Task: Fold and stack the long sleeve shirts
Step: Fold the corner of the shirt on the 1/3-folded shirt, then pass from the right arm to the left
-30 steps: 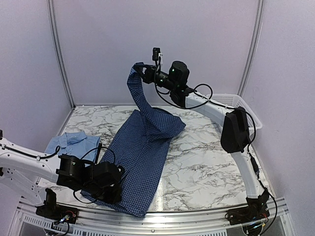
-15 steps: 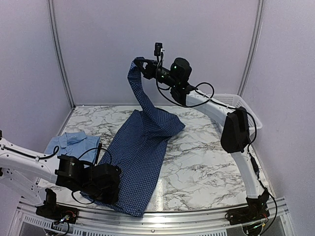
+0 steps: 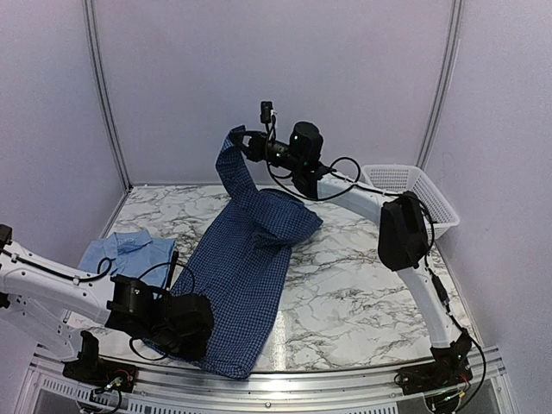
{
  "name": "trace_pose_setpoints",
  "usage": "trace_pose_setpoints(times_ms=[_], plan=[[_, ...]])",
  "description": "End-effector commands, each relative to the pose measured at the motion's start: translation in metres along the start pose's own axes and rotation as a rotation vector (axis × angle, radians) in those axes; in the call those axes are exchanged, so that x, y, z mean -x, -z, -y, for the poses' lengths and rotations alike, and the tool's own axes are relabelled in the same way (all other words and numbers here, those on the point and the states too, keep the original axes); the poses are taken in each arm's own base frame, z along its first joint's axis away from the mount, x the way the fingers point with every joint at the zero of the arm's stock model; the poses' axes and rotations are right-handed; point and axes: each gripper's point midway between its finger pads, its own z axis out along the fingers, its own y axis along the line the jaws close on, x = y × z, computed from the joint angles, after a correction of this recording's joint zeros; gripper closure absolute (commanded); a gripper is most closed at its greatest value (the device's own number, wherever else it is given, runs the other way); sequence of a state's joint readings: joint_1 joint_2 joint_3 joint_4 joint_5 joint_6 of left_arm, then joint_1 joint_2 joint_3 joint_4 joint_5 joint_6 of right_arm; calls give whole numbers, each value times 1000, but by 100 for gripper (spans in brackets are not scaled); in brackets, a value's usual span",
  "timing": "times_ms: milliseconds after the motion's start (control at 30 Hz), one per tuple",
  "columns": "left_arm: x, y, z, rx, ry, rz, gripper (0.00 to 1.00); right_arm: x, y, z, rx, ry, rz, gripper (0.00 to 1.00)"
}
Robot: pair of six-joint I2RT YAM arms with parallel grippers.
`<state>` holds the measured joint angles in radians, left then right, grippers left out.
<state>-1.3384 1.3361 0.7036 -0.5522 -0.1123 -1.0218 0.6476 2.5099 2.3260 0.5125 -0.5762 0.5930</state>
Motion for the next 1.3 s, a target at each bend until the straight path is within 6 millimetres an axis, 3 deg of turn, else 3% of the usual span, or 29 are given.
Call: trace_pose_setpoints(times_ms=[0, 133, 233, 533, 667, 833, 1000, 1267], plan=[[8, 8, -2, 24, -4, 38, 71, -41, -1, 4, 20, -87, -91, 100], [45, 33, 2, -8, 33, 145, 64, -52, 4, -7, 40, -117, -142, 100], [88, 60, 5, -33, 69, 255, 64, -58, 8, -21, 47, -121, -181, 100], [233, 141, -44, 49, 143, 555, 53, -81, 26, -73, 79, -99, -306, 100], [278, 159, -51, 3, 133, 621, 48, -91, 34, -96, 138, -61, -360, 100], [308, 184, -57, -169, 171, 682, 45, -103, 45, -106, 146, -5, -413, 100], [314, 199, -48, -336, 241, 667, 44, -123, 45, -106, 57, 112, -485, 100], [316, 174, -45, -409, 347, 559, 40, -149, 37, -112, -9, 229, -540, 100]])
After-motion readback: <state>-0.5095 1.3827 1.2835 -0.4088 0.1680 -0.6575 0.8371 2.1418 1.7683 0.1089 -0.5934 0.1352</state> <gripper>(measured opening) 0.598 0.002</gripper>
